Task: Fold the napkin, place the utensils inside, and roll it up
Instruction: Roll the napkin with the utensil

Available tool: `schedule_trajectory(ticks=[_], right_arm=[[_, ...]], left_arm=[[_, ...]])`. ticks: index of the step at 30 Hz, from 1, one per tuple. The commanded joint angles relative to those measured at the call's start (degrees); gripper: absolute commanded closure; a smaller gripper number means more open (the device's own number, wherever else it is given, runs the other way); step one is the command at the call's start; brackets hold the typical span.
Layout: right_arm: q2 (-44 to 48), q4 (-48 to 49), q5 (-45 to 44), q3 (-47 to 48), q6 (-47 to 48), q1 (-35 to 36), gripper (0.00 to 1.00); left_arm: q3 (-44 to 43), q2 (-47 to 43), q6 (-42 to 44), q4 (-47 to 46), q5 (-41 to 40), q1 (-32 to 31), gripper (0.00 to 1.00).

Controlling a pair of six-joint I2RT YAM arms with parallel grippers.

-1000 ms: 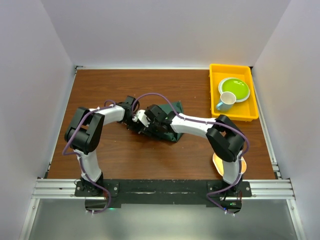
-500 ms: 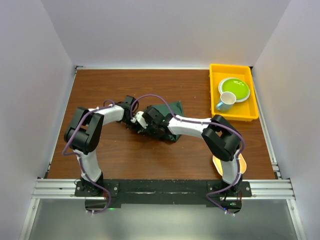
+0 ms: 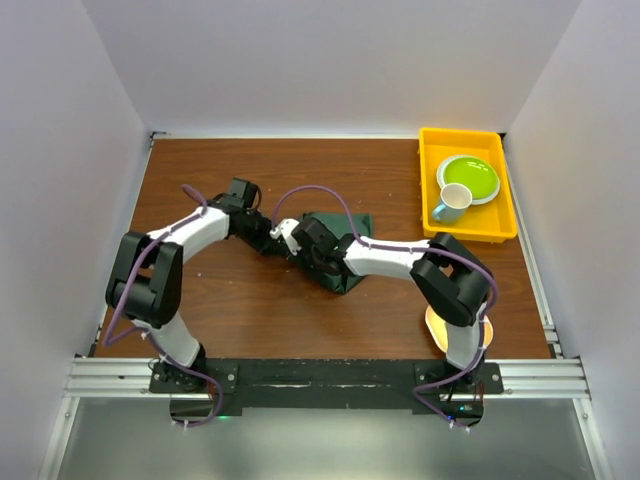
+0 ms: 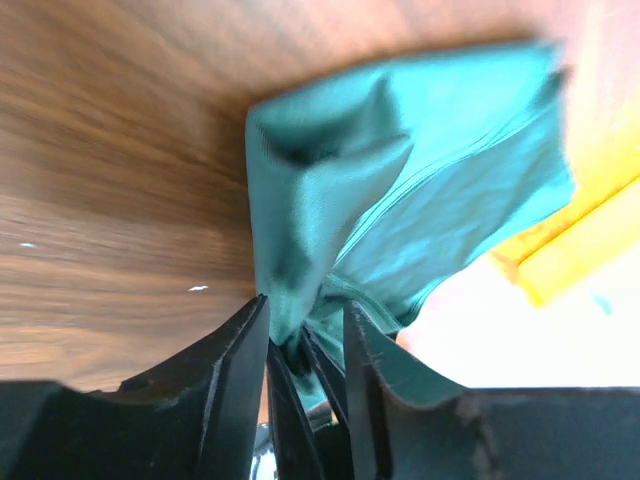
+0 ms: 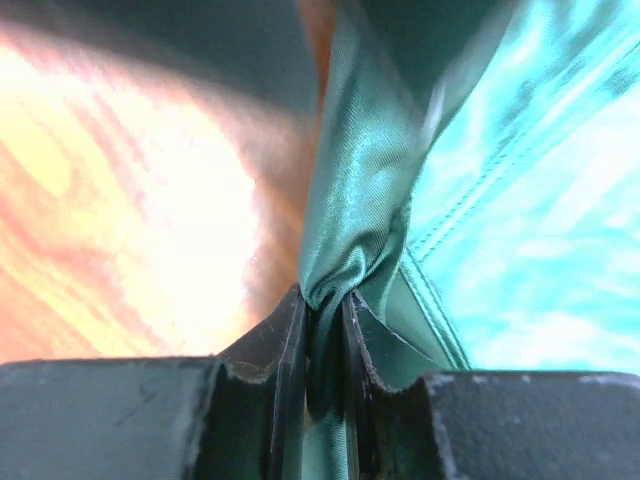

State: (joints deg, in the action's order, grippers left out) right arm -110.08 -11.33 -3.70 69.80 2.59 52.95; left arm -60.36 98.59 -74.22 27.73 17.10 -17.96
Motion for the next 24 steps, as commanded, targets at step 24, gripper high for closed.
schedule_trajectory(ticks=[24], right_arm=[[-11.9, 55.5, 56.3, -30.2, -52.1, -24.0, 1.0]], left_arm=[[1.3, -4.5, 19.9, -17.3, 10.2, -0.7, 0.83]])
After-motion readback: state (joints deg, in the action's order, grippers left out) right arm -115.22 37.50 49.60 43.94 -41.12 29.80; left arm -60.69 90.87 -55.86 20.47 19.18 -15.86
